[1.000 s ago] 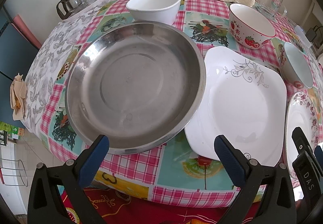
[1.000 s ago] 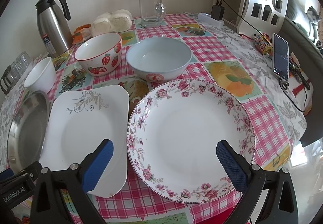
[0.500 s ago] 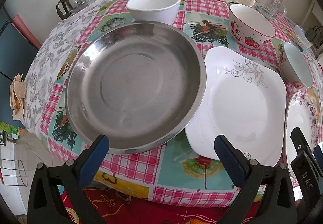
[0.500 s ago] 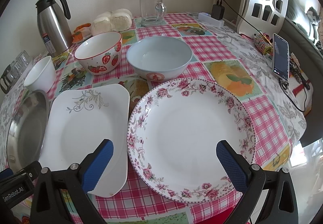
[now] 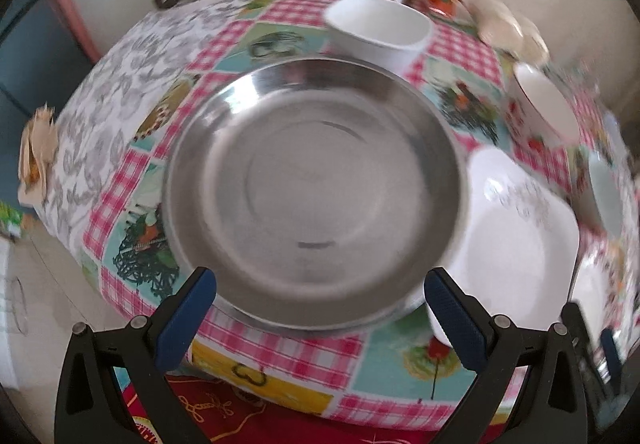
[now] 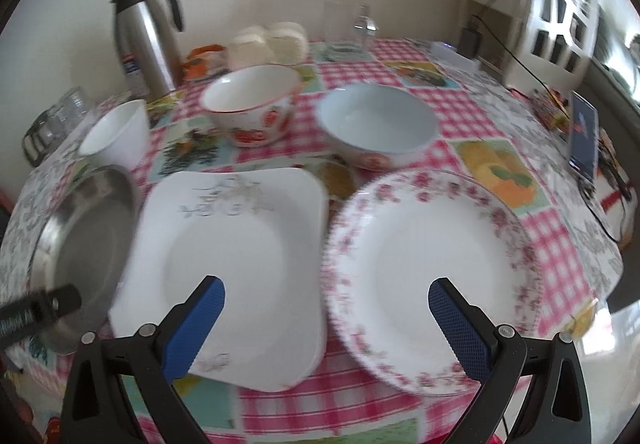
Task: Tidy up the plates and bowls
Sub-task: 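Grasp the rim of the stainless steel basin with the left tool, then lift the steel basin with the left tool and carry it across the table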
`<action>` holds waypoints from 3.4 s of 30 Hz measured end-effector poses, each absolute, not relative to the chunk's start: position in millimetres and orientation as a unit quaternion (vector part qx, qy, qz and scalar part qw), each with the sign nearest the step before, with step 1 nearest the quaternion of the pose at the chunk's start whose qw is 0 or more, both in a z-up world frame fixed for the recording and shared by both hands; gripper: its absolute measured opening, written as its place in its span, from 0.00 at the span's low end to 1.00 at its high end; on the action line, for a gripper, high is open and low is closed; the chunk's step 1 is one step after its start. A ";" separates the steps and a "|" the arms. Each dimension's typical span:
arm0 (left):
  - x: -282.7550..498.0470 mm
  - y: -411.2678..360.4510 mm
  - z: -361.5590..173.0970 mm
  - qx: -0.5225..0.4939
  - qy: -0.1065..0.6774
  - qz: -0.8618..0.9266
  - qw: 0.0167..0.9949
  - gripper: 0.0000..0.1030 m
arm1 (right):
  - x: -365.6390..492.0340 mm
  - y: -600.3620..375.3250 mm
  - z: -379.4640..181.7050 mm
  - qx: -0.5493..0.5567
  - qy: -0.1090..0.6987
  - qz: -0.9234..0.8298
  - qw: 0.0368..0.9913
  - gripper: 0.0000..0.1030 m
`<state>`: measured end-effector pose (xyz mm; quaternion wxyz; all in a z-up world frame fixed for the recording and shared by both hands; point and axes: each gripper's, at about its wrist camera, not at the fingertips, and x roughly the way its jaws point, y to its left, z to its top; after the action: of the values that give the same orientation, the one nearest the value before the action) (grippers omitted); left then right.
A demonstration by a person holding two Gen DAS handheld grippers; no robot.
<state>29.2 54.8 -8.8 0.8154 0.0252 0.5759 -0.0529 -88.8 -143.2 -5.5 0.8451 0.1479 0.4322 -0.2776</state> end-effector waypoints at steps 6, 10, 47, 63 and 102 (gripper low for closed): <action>45.2 94.6 -6.4 -0.034 0.564 -0.027 0.824 1.00 | -69.7 -110.2 -7.5 0.139 0.426 -0.234 0.863 1.00; 55.0 117.2 -5.8 -0.058 0.548 -0.011 0.835 1.00 | -57.8 -87.8 -9.8 0.129 0.422 -0.208 0.873 1.00; 99.1 174.3 -54.1 -0.143 0.569 -0.012 0.810 0.21 | 6.9 -39.4 -35.3 0.138 0.425 -0.097 0.889 0.55; 90.0 211.4 -52.0 -0.185 0.577 0.039 0.795 0.16 | 18.1 -23.1 -31.4 0.114 0.418 -0.067 0.899 0.49; 81.5 210.7 -38.1 -0.150 0.544 0.065 0.823 0.17 | 30.4 -12.7 -37.0 0.099 0.435 -0.036 0.894 0.21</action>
<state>81.5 210.7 -38.1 0.8232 -0.1500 0.5437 0.0647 30.4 -12.7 -37.0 0.8942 0.0991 0.4351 -0.0362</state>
